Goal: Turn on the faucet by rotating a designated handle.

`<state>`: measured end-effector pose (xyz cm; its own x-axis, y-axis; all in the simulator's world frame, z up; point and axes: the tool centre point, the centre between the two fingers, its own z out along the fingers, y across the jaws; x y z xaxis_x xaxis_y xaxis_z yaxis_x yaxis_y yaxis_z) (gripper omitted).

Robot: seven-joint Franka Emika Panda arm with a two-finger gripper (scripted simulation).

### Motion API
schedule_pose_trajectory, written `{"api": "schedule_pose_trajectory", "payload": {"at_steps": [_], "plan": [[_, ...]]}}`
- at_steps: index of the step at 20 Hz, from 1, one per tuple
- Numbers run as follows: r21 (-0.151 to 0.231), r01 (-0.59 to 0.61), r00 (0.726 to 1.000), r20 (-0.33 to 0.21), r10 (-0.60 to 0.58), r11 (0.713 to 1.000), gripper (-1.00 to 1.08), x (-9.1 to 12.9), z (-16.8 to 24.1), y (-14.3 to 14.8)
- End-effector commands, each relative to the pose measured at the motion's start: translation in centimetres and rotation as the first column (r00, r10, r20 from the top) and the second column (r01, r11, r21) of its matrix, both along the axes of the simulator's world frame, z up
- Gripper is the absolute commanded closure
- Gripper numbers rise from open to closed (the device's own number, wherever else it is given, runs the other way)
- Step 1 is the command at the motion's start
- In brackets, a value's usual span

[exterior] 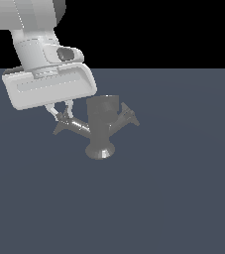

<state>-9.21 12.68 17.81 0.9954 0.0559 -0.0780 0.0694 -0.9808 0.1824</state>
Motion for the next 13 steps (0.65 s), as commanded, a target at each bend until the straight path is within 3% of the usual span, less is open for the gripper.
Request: {"api": "schedule_pose_trajectory", "payload": {"at_steps": [1,2,3,4,5,6,7,8,9,10,11,12,13], "plan": [[0.085,0.233,0.969,0.069,-0.239,0.969,0.91,4.2,-0.9,-4.7],[0.110,0.301,0.953,0.001,-0.303,0.947,-0.09,0.7,-3.4,-5.7],[0.135,0.373,0.925,0.016,-0.379,0.918,0.54,0.7,-3.1,-6.4],[0.178,0.345,0.924,0.104,-0.367,0.921,0.61,8.4,-0.5,-8.6],[0.198,0.330,0.921,0.147,-0.361,0.923,0.61,7.4,1.7,-8.4],[0.181,0.358,0.927,0.050,-0.372,0.916,0.82,-0.9,-0.8,-1.8],[0.166,0.378,0.925,-0.021,-0.380,0.911,0.82,-1.3,-4.8,-2.4],[0.202,0.428,0.895,0.039,-0.444,0.881,0.70,8.3,-4.4,-3.1],[0.241,0.474,0.857,0.097,-0.507,0.847,0.70,9.8,-1.9,-5.7],[0.231,0.457,0.843,0.195,-0.501,0.859,-0.68,10.4,1.0,-11.4],[0.229,0.453,0.838,0.221,-0.499,0.862,-0.68,10.0,2.0,-11.1],[0.244,0.492,0.805,0.239,-0.543,0.836,0.38,11.0,2.0,-12.1],[0.265,0.458,0.817,0.249,-0.519,0.848,-0.18,11.6,2.1,-9.2]]}}
